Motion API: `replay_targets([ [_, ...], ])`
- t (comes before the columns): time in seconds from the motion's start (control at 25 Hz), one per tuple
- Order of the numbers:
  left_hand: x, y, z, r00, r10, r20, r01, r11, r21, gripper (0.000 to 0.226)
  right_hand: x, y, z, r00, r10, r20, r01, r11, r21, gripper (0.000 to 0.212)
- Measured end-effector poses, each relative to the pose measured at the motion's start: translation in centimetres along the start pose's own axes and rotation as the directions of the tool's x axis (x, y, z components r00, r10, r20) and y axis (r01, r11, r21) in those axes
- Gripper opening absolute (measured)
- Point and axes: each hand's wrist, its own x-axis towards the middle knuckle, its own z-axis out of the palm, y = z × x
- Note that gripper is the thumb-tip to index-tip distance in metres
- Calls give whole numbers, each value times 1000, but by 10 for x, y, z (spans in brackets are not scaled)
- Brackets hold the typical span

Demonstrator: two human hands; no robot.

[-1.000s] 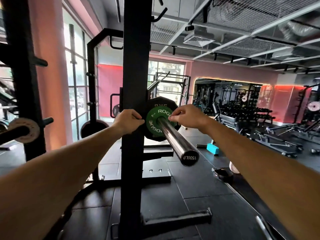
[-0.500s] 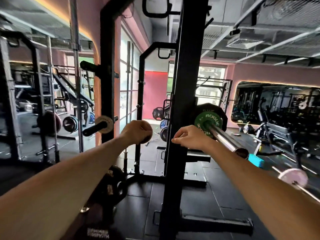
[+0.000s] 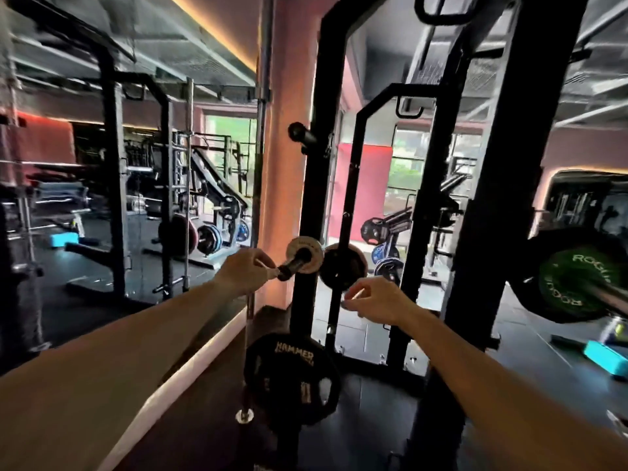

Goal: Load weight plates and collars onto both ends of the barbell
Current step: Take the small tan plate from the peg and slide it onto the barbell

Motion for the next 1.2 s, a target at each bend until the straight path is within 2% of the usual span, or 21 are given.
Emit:
replay_targets([
  [0.28,88,-72,-22,997,-3,73,5,1000,-25,8,91,-30,53,998,67,-19,-67,998,7,11],
  [0.48,143,-98,-2,993,8,119,1,997,-75,9,158,-10,62,993,100,-57,-100,995,-12,11],
  [0.68,216,-121,35,991,-27,130,38,995,-89,10,241,27,75,988,126,-92,-122,991,55,16],
  [0.76,256,-129,56,988,-30,152,44,995,-88,17,281,47,79,983,145,-111,-135,986,97,23],
  [0.92,327,-139,108,982,-24,186,37,997,-65,52,355,82,85,968,209,-138,-186,969,160,36],
  [1.0,346,-141,129,981,-24,195,38,997,-67,57,377,91,91,969,225,-103,-197,953,229,27],
  [1.08,357,-142,147,972,-40,233,71,990,-124,50,392,97,97,970,224,-93,-192,944,267,16],
  [1.2,361,-147,157,970,-23,244,62,986,-155,31,398,98,99,973,205,-108,-164,939,302,16],
])
